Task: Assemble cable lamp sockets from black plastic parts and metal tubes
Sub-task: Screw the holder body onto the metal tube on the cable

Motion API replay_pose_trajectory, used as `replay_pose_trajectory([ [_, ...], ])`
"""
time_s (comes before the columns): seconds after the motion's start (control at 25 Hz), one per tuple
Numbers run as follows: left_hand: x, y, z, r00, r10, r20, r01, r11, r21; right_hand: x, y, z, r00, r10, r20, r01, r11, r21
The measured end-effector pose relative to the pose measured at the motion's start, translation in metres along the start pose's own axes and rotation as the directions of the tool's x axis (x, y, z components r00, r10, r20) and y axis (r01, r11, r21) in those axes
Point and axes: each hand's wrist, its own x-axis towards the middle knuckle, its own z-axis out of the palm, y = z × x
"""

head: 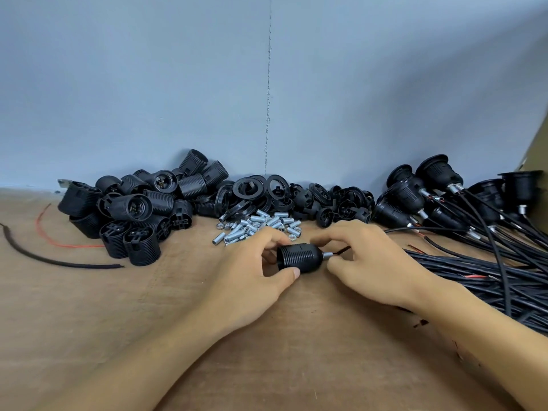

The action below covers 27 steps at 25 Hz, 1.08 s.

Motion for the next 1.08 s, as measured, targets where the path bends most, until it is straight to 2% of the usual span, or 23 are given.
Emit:
replay_pose_trajectory([
  [0.16, 0.001, 0.003, 0.004, 0.999, 0.035, -0.009, -0.035, 0.999, 0.021, 0.012, -0.006, 0.016, 0.974, 0.139, -0.177, -0.119, 0.986, 0.118],
  [0.32, 0.002, 0.007, 0.005, 0.996, 0.068, -0.064, -0.06, 0.991, 0.121, 0.041, -0.02, 0.019, 0.938, 0.152, -0.313, -0.1, 0.979, 0.175],
  [0.56, 0.002, 0.005, 0.003, 0.995, 0.064, -0.071, -0.056, 0.992, 0.118, 0.111, -0.049, 0.033, 0.966, 0.136, -0.219, -0.151, 0.987, -0.057],
  [0.72, 0.006, 0.001, 0.003, 0.996, -0.035, -0.085, 0.041, 0.997, 0.07, 0.133, -0.054, 0.045, 0.997, 0.048, -0.054, -0.059, 0.973, -0.223],
  [0.8, 0.008, -0.001, 0.004, 0.994, -0.071, -0.081, 0.074, 0.997, 0.035, 0.138, -0.053, 0.051, 0.999, 0.05, -0.02, -0.054, 0.956, -0.289],
  [0.96, 0.009, -0.004, 0.004, 0.994, -0.082, -0.077, 0.082, 0.997, 0.003, 0.139, -0.05, 0.053, 0.991, 0.046, -0.123, -0.083, 0.945, -0.316],
  [1.08, 0.008, -0.005, 0.003, 0.995, -0.082, -0.055, 0.081, 0.997, -0.015, 0.13, -0.052, 0.042, 0.957, 0.028, -0.287, -0.082, 0.981, -0.178],
])
